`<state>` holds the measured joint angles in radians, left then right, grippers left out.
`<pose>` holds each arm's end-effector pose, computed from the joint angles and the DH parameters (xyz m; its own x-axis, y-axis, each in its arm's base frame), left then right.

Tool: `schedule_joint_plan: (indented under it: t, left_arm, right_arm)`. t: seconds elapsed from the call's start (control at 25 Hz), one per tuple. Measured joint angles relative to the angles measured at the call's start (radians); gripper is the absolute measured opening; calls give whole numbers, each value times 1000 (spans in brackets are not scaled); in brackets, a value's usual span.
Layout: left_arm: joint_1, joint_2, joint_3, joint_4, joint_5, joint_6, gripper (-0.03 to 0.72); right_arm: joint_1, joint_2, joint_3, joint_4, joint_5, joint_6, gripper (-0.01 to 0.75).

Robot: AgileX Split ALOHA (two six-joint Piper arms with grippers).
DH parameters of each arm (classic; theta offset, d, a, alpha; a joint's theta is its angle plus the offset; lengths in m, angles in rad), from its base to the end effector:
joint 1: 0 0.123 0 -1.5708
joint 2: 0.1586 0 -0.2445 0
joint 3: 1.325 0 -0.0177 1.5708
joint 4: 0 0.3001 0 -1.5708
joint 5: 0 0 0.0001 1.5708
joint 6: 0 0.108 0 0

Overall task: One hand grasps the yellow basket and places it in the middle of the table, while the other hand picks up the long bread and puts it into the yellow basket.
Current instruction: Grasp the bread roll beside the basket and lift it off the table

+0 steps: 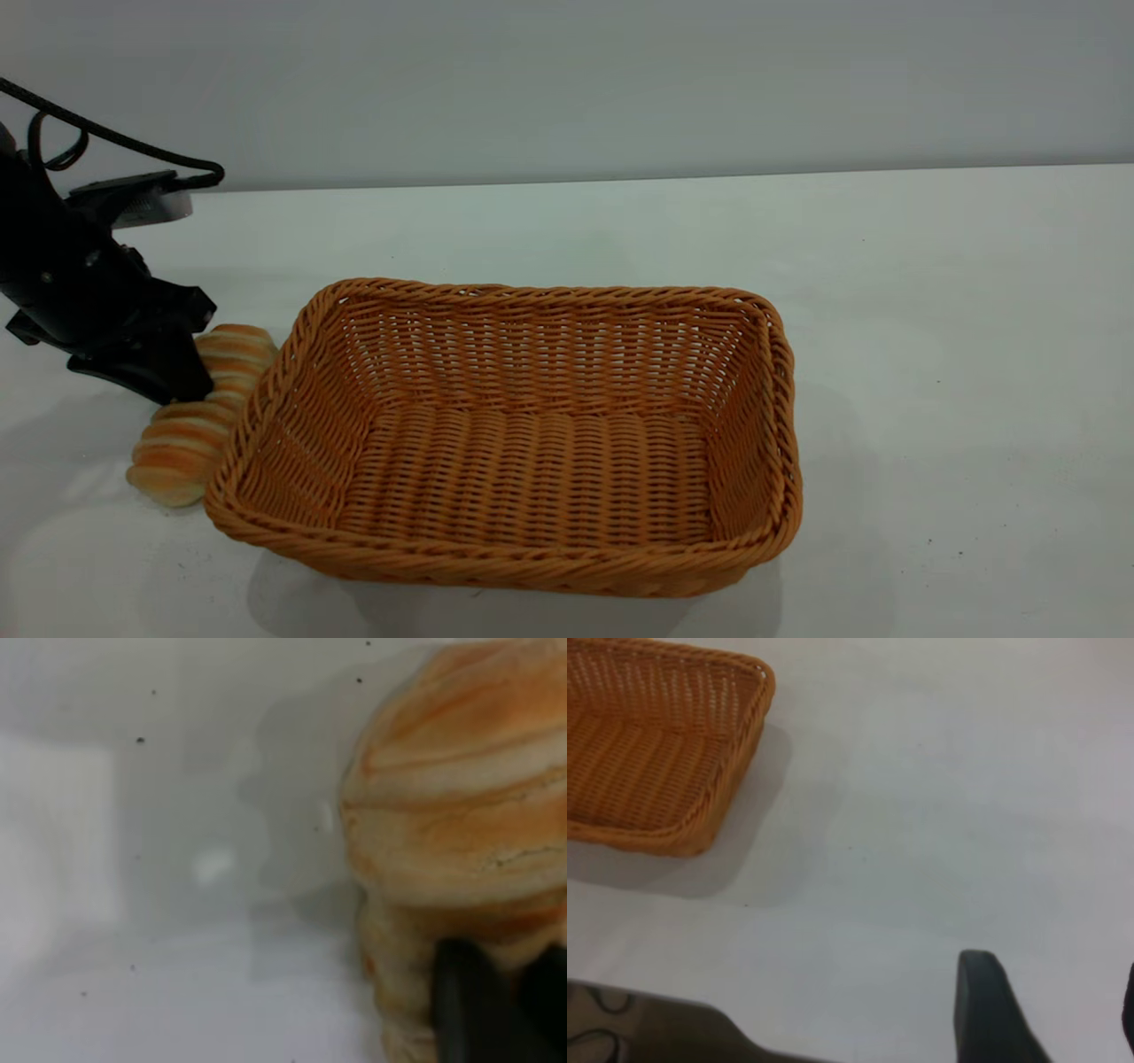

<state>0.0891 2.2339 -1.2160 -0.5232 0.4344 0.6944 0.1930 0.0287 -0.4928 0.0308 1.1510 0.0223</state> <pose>0.3998 0.0129 -0.0427 -0.9485 0.1221 -0.2922 0.1702 0.9747 -0.1450 0.0929 0.0212 0.2798 -0.5609 -0.0741 -0.8245 -0.1951 0.9798 0.0446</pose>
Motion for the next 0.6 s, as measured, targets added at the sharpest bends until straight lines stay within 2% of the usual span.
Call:
schedule_joint_plan:
  t: [0.08,0.12,0.36,0.6]
  left_arm:
    - [0,1,0,0,1,7,34]
    - [0,1,-1,0,2,8,15]
    - [0,-34,0,3,27,11,4]
    - [-3,-227,2,4,68,33,4]
  right_arm:
    - [0,0,0,1,0,1,387]
    - [0,0,0,1,0,1,380]
    - [0,0,0,2,0,3,344]
    - [0,0,0,1,8,3,342]
